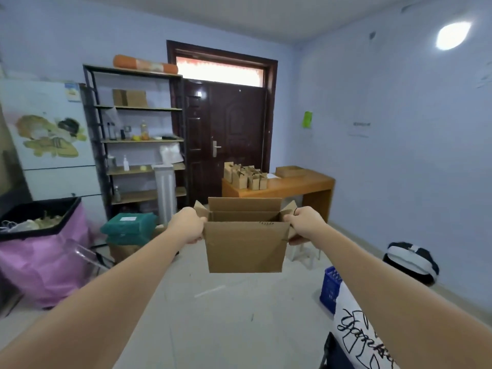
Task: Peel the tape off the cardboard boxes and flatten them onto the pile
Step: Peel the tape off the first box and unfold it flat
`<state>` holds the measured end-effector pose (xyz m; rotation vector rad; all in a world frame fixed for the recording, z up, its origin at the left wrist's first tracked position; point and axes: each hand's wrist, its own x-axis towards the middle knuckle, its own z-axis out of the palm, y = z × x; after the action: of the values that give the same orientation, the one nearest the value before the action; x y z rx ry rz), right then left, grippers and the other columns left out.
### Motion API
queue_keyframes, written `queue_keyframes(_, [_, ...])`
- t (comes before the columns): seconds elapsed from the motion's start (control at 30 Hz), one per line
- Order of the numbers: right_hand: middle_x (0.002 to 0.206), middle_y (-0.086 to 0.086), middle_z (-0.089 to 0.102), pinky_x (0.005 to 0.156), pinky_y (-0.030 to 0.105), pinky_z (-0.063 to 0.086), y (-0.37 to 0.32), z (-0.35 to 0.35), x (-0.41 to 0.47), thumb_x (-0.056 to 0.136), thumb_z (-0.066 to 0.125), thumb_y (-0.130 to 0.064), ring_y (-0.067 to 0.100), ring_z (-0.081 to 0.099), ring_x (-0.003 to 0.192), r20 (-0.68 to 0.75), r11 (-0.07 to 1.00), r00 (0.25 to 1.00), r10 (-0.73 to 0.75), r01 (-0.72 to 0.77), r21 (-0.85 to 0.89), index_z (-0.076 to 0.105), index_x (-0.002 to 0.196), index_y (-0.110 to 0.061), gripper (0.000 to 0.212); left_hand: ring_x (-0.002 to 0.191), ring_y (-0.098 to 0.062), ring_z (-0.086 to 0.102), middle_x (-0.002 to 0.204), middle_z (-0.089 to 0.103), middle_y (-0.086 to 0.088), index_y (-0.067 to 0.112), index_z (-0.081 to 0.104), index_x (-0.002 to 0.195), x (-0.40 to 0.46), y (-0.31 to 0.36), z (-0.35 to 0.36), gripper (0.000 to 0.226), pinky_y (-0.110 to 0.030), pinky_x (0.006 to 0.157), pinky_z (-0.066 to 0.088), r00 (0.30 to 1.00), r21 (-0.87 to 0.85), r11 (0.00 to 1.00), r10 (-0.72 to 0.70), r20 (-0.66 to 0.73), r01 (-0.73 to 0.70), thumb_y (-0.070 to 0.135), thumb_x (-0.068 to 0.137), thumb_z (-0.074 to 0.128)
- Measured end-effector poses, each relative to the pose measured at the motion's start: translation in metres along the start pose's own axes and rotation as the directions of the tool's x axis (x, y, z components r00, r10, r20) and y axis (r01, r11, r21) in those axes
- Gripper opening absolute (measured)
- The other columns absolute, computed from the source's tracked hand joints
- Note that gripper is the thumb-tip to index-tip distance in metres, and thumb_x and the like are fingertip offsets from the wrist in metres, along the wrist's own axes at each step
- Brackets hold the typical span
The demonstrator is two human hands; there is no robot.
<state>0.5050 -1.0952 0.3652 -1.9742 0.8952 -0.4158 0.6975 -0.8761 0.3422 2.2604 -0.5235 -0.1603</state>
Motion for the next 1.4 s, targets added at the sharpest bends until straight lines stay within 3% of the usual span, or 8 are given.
queue_keyframes(0.47, [0.082, 0.011, 0.065, 0.055, 0.03, 0.059, -0.009, -0.015, 0.333, 0.105, 0.054, -0.025, 0.023, 0.071, 0.06, -0.058, 0.994, 0.998, 0.027, -0.033, -0.106, 0.058, 0.09, -0.01, 0.022, 0.077, -0.028, 0.074, 0.095, 0.072, -0.009, 0.015, 0.069, 0.098, 0.323, 0.084, 0.125, 0.014, -0.045, 0.069, 0.065, 0.998, -0.146, 0.988, 0.062, 0.033, -0.056, 0.018, 0.104, 0.056])
queue_keyframes(0.7, [0.086, 0.014, 0.069, 0.063, 0.036, 0.064, -0.028, -0.021, 0.506, 0.106, 0.051, -0.021, 0.026, 0.073, 0.066, -0.051, 0.989, 0.998, 0.045, -0.052, -0.136, 0.062, 0.099, -0.006, 0.02, 0.066, -0.025, 0.075, 0.094, 0.072, -0.007, 0.015, 0.066, 0.103, 0.482, 0.128, 0.169, 0.012, -0.041, 0.072, 0.065, 0.996, -0.086, 0.994, 0.077, 0.035, -0.074, 0.022, 0.104, 0.056])
queue_keyframes(0.87, [0.089, 0.013, 0.067, 0.067, 0.039, 0.065, -0.031, -0.017, 0.624, 0.106, 0.049, -0.018, 0.028, 0.073, 0.072, -0.075, 0.987, 0.996, 0.044, -0.055, -0.153, 0.062, 0.099, -0.007, 0.018, 0.071, -0.027, 0.075, 0.093, 0.071, -0.007, 0.015, 0.066, 0.097, 0.601, 0.148, 0.207, 0.011, -0.04, 0.068, 0.065, 0.993, -0.138, 0.987, 0.092, 0.069, -0.082, 0.019, 0.103, 0.058])
queue_keyframes(0.93, [0.086, 0.012, 0.065, 0.061, 0.036, 0.063, -0.032, -0.016, 0.671, 0.106, 0.048, -0.016, 0.028, 0.072, 0.069, -0.092, 0.986, 0.995, 0.043, -0.057, -0.156, 0.061, 0.095, -0.008, 0.019, 0.071, -0.026, 0.074, 0.092, 0.072, -0.008, 0.014, 0.067, 0.094, 0.651, 0.155, 0.227, 0.014, -0.037, 0.061, 0.064, 0.99, -0.139, 0.986, 0.11, 0.089, -0.097, 0.02, 0.103, 0.058])
queue_keyframes(1.03, [0.075, 0.01, 0.062, 0.038, 0.021, 0.046, -0.031, -0.018, 0.739, 0.106, 0.048, -0.015, 0.02, 0.068, 0.051, -0.123, 0.98, 0.991, 0.059, -0.081, -0.184, 0.055, 0.087, -0.01, 0.021, 0.074, -0.025, 0.072, 0.09, 0.069, -0.005, 0.018, 0.062, 0.086, 0.723, 0.17, 0.258, 0.019, -0.037, 0.06, 0.063, 0.982, -0.158, 0.98, 0.144, 0.124, -0.124, 0.018, 0.104, 0.055])
queue_keyframes(1.1, [0.078, 0.012, 0.065, 0.043, 0.025, 0.051, -0.029, -0.022, 0.787, 0.106, 0.05, -0.016, 0.018, 0.067, 0.048, -0.145, 0.98, 0.986, 0.084, -0.108, -0.168, 0.054, 0.088, -0.009, 0.019, 0.077, -0.027, 0.072, 0.093, 0.069, -0.006, 0.019, 0.063, 0.088, 0.772, 0.185, 0.277, 0.018, -0.043, 0.067, 0.065, 0.976, -0.162, 0.977, 0.161, 0.15, -0.136, 0.019, 0.104, 0.055])
queue_keyframes(1.23, [0.087, 0.012, 0.065, 0.058, 0.032, 0.061, -0.02, -0.038, 0.871, 0.105, 0.05, -0.018, 0.024, 0.071, 0.062, -0.212, 0.979, 0.969, 0.127, -0.157, -0.131, 0.057, 0.089, -0.01, 0.019, 0.08, -0.03, 0.073, 0.093, 0.072, -0.008, 0.015, 0.069, 0.1, 0.86, 0.214, 0.32, 0.016, -0.047, 0.071, 0.065, 0.959, -0.167, 0.973, 0.193, 0.209, -0.16, 0.023, 0.103, 0.056])
queue_keyframes(1.4, [0.093, 0.021, 0.069, 0.072, 0.045, 0.064, 0.006, -0.065, 0.962, 0.102, 0.051, -0.018, 0.034, 0.074, 0.069, -0.267, 0.976, 0.947, 0.178, -0.204, -0.074, 0.057, 0.089, -0.005, 0.019, 0.076, -0.029, 0.074, 0.093, 0.07, -0.008, 0.013, 0.066, 0.097, 0.939, 0.259, 0.381, 0.016, -0.045, 0.069, 0.065, 0.928, -0.175, 0.964, 0.243, 0.282, -0.199, 0.018, 0.105, 0.053])
